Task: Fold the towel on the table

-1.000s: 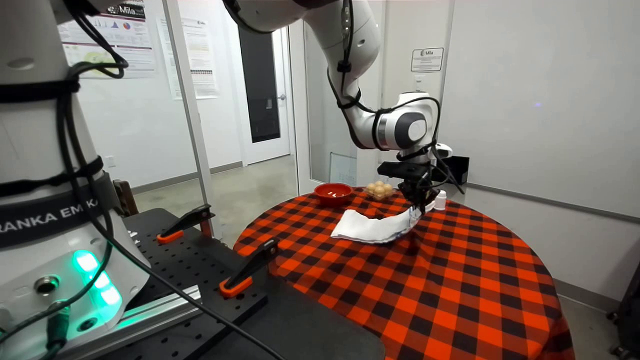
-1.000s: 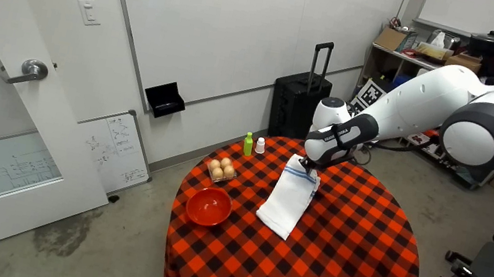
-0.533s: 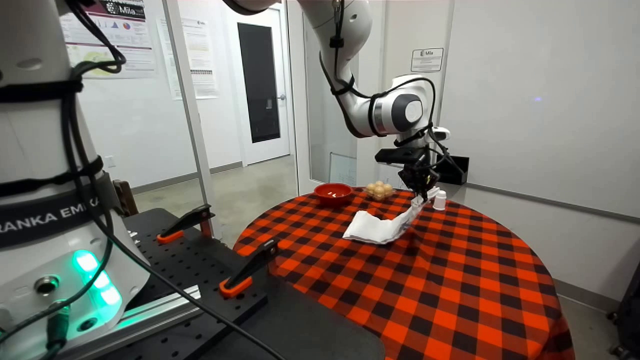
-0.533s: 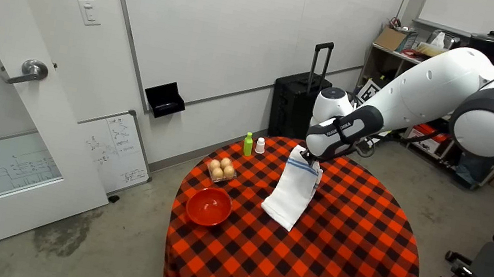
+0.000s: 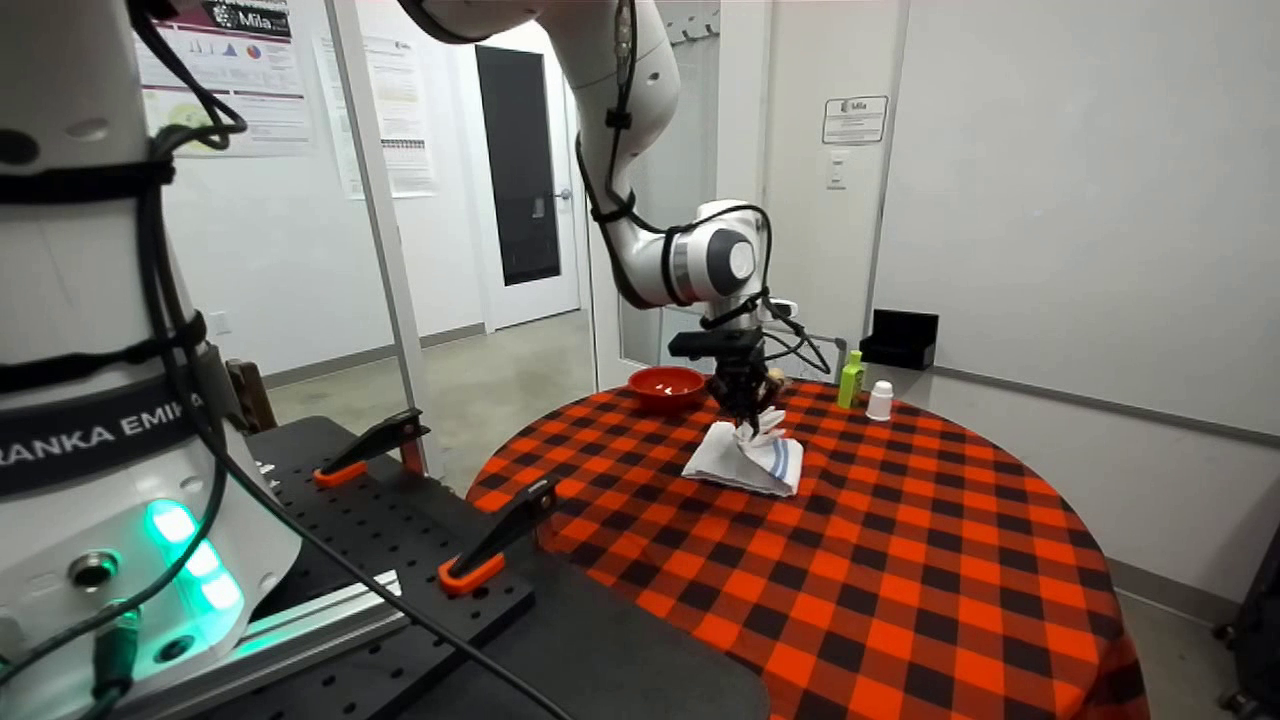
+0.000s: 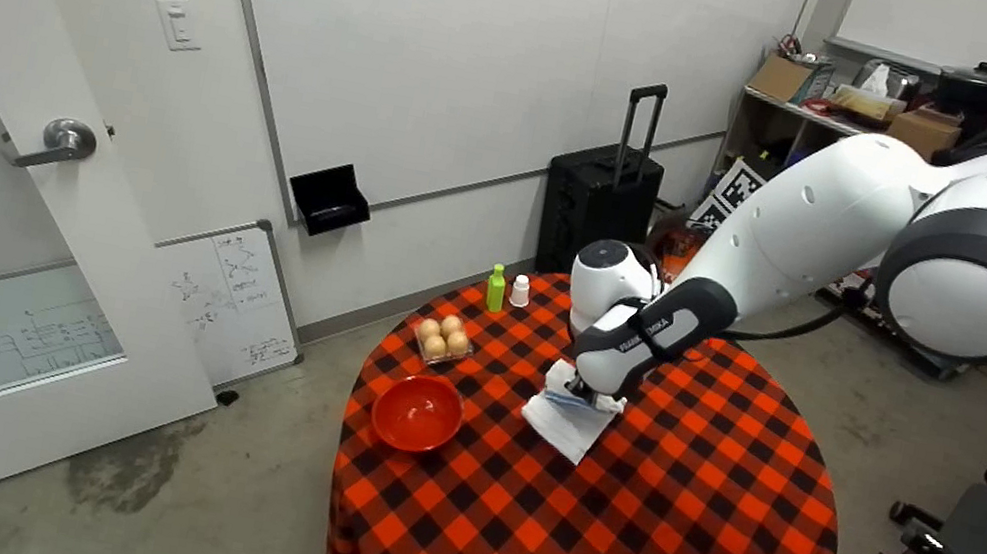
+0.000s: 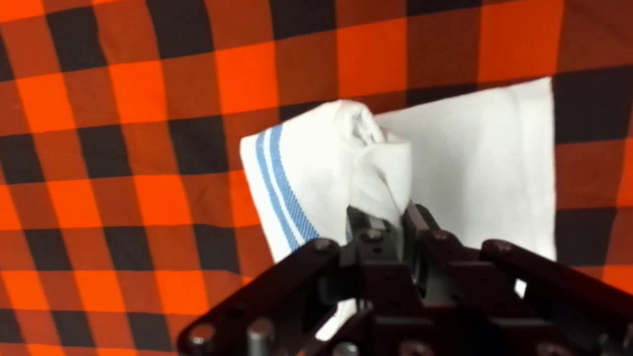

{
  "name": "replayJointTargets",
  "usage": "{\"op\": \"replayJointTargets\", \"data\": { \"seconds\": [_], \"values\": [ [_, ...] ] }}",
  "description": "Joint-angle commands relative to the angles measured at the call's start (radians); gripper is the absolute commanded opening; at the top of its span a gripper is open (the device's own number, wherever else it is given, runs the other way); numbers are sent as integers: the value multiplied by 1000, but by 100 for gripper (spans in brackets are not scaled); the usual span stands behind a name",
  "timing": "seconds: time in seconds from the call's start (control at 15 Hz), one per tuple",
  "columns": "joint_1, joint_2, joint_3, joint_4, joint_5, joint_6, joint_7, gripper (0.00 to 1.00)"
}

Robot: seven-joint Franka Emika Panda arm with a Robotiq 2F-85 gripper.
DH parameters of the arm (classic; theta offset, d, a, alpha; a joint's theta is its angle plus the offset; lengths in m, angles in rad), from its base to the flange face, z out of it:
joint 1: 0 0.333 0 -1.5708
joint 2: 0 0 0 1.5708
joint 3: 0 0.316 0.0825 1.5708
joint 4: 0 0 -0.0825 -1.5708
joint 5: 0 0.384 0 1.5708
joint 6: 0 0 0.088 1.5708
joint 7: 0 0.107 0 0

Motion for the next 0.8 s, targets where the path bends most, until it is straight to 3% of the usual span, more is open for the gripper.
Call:
{"op": "replayJointTargets", "data": {
  "seconds": [0.0,0.73],
  "values": [
    [31,19,29,-6,-34,-27,-56,3],
    [31,38,66,35,-17,-37,-82,3]
  ]
}}
